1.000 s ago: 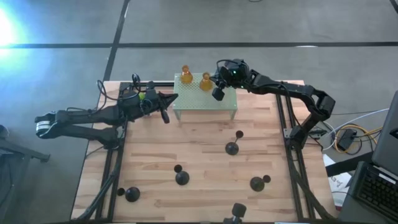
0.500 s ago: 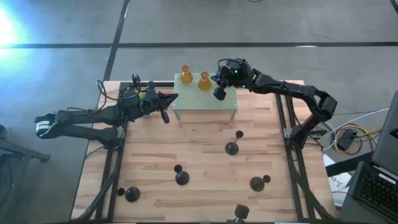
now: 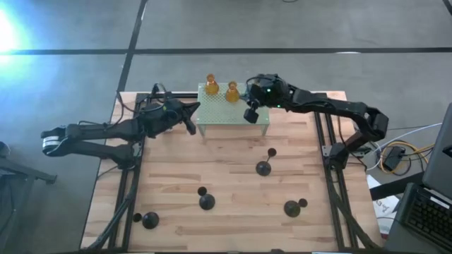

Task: Pick & Place candle stick holders
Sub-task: Put the yellow glass candle holder on the shelf, then put the black candle holder on the shelf

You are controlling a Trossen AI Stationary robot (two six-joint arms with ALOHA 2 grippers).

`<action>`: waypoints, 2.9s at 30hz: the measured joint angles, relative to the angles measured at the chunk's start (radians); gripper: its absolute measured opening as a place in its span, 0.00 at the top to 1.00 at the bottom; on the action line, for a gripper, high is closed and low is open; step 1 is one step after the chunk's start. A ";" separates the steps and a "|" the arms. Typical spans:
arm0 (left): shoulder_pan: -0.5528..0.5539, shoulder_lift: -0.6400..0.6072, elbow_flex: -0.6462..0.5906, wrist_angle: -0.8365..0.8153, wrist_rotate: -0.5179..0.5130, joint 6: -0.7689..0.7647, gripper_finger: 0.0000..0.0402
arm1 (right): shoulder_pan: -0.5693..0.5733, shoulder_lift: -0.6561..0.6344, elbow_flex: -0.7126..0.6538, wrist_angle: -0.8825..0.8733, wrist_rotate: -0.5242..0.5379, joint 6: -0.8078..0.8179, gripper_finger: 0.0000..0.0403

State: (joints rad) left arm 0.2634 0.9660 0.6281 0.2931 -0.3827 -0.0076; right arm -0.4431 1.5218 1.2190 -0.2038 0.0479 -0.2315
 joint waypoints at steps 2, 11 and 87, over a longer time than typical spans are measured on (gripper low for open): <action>0.016 0.041 0.010 0.000 -0.005 -0.008 1.00 | 0.001 -0.048 0.000 -0.019 0.012 -0.010 0.98; 0.086 0.353 0.203 0.004 0.026 0.035 1.00 | -0.005 -0.238 0.001 -0.061 0.016 -0.012 0.98; -0.140 -0.151 0.459 -0.879 0.276 0.011 0.99 | 0.501 -0.572 -0.048 -0.505 0.143 0.189 0.98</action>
State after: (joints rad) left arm 0.1232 0.8151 1.0874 -0.5863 -0.1067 0.0030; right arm 0.0581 0.9503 1.1709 -0.7084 0.1911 -0.0425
